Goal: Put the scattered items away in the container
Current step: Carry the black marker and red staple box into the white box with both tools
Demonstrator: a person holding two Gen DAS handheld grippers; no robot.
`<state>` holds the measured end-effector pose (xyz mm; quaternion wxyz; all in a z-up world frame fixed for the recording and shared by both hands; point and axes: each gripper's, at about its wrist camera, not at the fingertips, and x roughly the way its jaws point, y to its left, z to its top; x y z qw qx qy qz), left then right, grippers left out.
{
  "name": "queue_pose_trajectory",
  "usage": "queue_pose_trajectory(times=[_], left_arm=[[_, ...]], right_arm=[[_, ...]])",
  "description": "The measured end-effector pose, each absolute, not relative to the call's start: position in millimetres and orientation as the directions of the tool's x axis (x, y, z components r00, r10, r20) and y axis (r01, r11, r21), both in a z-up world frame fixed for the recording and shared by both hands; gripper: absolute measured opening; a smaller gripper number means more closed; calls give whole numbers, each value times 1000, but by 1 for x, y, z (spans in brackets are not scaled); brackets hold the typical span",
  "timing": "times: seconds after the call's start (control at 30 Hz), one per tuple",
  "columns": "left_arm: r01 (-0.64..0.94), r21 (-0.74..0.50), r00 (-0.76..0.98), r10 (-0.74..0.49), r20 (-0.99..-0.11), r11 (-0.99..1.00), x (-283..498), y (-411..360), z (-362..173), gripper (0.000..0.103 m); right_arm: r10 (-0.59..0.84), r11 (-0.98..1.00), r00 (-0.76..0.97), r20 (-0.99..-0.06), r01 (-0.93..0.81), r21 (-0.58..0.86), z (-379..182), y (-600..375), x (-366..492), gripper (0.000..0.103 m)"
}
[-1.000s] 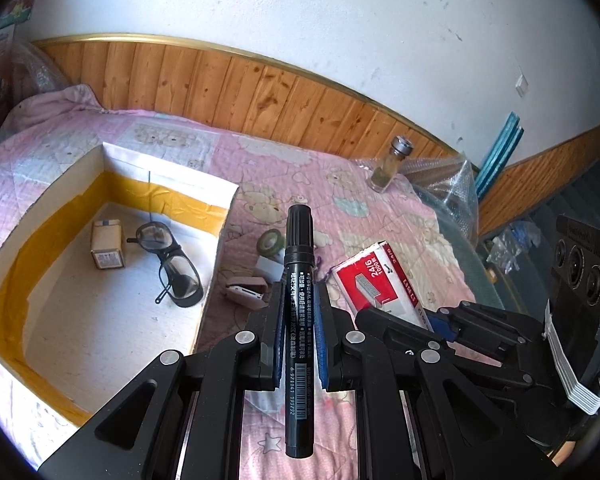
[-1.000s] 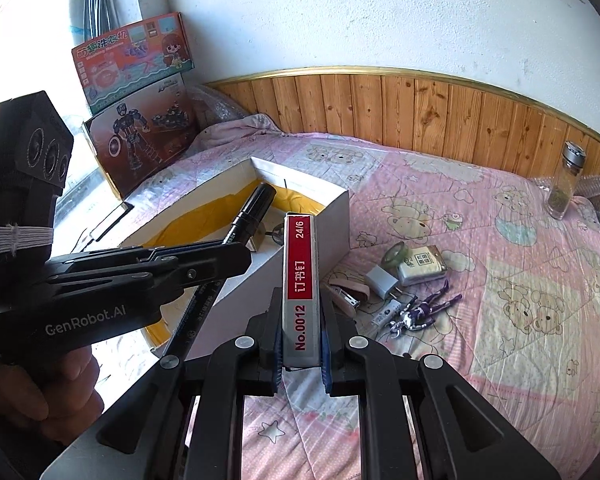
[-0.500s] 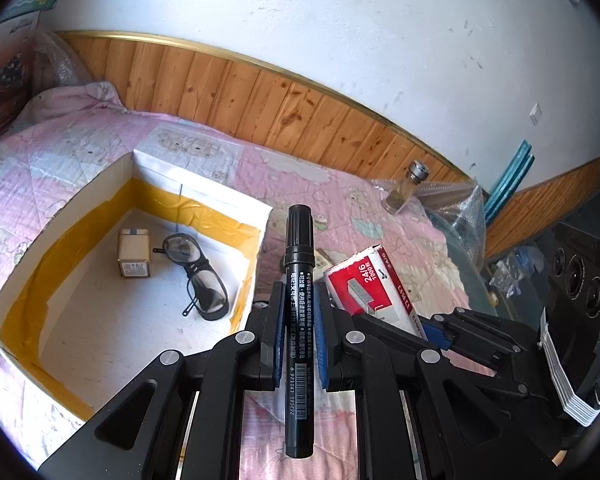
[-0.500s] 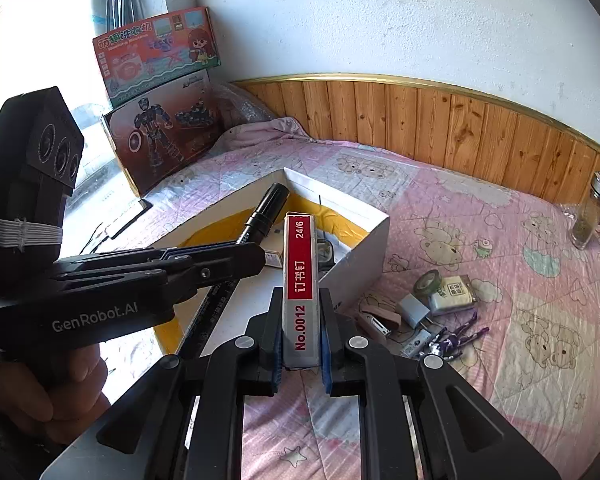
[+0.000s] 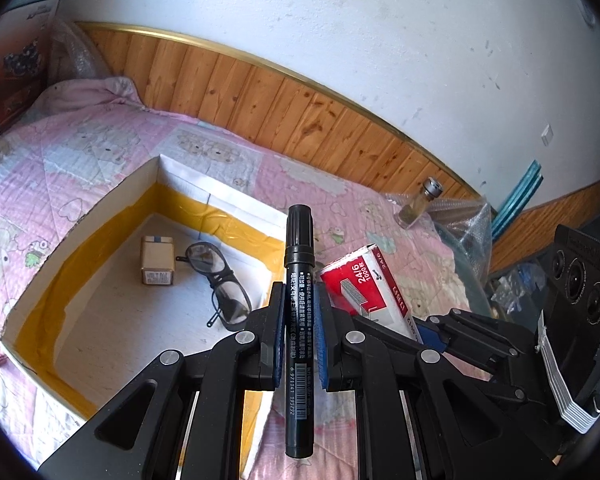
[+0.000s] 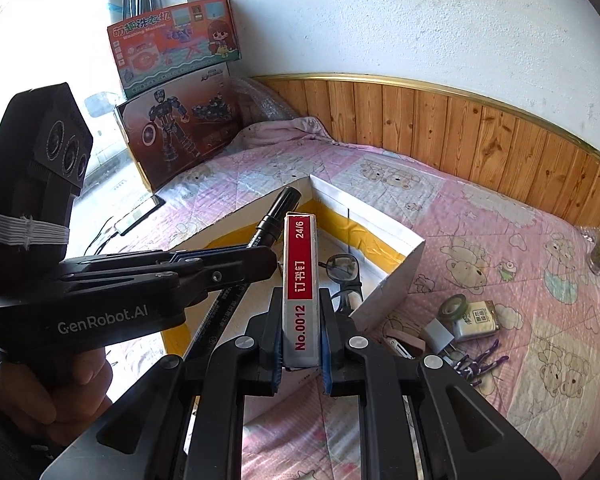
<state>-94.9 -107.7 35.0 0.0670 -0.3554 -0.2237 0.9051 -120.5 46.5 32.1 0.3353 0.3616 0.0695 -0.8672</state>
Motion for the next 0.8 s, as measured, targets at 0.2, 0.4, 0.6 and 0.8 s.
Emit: queue_pose_trajectory(times=[0.2,0.4,0.6,0.8], left_arm=[[64,-464,-743,268,-613,-884,-94,-125,32,13],[88,-469,-749,252,-613,-879,-93,-142,30,13],[112,-471,-742,241,-625,-875,-93,-153,26,13],[149,-467,-723,226,-653,-871,-96,-163,19,13]], right_arm=[[-539,-748,-500,-678,654,113,32,29,-123,15],[-548,-731,-486,-681,674,107,32,14,-126,15],[-552,-719,-468,-690,687,110,28,1,-129,15],[-552,-713,-446,-704,691,121,23,-9,-134,15]])
